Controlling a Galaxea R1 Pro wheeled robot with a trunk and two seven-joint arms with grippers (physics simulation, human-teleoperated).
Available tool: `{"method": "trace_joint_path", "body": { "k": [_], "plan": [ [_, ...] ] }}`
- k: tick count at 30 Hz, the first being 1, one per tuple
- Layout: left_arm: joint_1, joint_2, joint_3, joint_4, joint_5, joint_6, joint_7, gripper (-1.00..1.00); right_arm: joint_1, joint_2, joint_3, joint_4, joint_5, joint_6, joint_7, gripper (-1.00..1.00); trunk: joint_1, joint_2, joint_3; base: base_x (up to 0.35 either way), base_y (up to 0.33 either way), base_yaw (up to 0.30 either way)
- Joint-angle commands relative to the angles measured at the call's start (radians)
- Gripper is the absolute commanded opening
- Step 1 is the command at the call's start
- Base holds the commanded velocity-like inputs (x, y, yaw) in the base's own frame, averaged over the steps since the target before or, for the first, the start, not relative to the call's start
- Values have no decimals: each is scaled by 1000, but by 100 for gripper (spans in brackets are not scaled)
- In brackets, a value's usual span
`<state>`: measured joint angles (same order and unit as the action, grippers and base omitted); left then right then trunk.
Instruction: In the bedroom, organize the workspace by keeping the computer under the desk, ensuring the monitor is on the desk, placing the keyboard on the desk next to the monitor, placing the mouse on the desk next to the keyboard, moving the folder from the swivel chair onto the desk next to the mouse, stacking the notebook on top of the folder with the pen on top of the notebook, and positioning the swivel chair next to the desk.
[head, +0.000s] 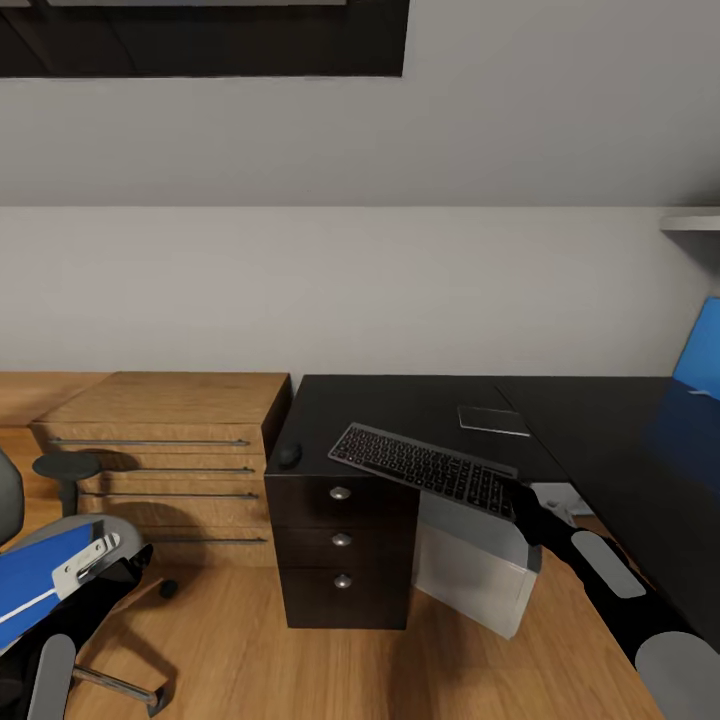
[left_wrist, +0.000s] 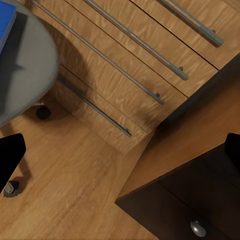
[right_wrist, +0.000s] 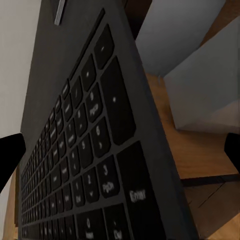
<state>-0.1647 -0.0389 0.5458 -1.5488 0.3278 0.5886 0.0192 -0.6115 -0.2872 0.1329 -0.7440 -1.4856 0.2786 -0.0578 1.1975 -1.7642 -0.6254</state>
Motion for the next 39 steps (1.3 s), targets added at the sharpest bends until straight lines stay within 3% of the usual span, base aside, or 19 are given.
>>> {"method": "trace_joint_path", "body": {
  "k": [1,4,23,28,31,39],
  "plan": [
    [-1,-1,2,-1,9,6,2,100,-1,-1,4,-2,-9,-1,-6,100,4,-8,-4,3,0,0],
    [-1,-1,2,-2,10,5,2,100,-1,-1,4,-2,-9,-1,-5,100,15,-29,-14,1,0,0],
    [-1,-1,2,1,8,2,2,100,-1,3,15,0,-8,-1,-3,100,15,-29,-14,0,0,0],
    [-1,-1,3,1,8,2,2,100,-1,14,17,0,-9,-1,-4,100,15,-29,-14,0,0,0],
    [-1,-1,3,1,8,2,2,100,-1,35,17,0,-6,-2,-4,100,15,-29,-14,0,0,0],
    [-1,0,3,1,8,2,2,100,-1,41,16,0,-4,-2,-4,100,15,-29,-14,0,0,0]
  ]
}}
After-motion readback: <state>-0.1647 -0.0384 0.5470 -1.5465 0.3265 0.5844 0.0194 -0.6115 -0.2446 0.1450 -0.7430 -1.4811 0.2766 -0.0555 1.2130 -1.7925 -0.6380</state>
